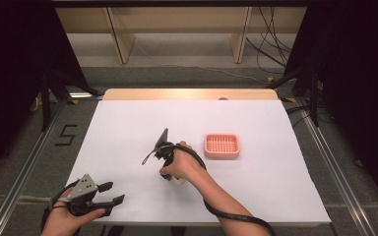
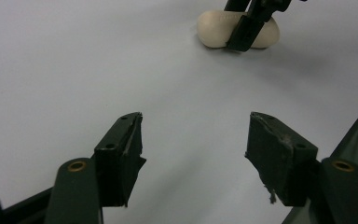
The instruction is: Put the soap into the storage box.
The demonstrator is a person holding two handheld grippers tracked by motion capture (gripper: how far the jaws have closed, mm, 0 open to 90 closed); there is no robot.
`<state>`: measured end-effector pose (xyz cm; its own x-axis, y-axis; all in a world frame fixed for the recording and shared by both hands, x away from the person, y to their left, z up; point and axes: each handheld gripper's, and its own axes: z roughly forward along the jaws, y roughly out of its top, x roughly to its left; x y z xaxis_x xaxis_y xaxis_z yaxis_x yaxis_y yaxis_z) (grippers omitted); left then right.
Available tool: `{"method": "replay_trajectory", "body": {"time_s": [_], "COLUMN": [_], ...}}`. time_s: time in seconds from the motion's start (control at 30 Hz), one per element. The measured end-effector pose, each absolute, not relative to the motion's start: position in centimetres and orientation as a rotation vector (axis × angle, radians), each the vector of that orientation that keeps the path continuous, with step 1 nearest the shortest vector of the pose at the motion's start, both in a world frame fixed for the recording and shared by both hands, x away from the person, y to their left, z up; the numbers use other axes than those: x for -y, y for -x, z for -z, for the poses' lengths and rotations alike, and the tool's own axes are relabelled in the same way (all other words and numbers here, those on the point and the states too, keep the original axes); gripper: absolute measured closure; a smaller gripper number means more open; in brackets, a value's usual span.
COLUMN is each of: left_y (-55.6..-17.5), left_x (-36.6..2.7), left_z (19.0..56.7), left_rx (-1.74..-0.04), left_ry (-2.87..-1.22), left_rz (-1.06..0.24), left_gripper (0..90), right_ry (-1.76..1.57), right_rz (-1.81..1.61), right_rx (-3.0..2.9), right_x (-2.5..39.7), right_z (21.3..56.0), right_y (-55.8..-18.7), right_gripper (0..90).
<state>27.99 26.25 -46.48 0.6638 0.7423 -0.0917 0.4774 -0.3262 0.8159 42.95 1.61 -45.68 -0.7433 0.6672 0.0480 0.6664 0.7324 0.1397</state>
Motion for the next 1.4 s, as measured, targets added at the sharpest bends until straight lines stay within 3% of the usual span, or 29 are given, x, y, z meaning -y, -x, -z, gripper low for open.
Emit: {"method": "replay_trajectory", "body": {"time_s": [1.4], "left_y": [-28.03], "left_x": [-26.26], "left_z": [46.47], "left_rx": [-0.929], "left_ry": [-2.001], "left_rz": [-0.393], "left_gripper": [35.4], "right_ry": [-1.077], "right_rz": [-0.277], "right_rx": [-2.904], "right_x": [-1.01], "right_z": [45.75], "right_y": [-42.49], "right_gripper": [50.1]}}
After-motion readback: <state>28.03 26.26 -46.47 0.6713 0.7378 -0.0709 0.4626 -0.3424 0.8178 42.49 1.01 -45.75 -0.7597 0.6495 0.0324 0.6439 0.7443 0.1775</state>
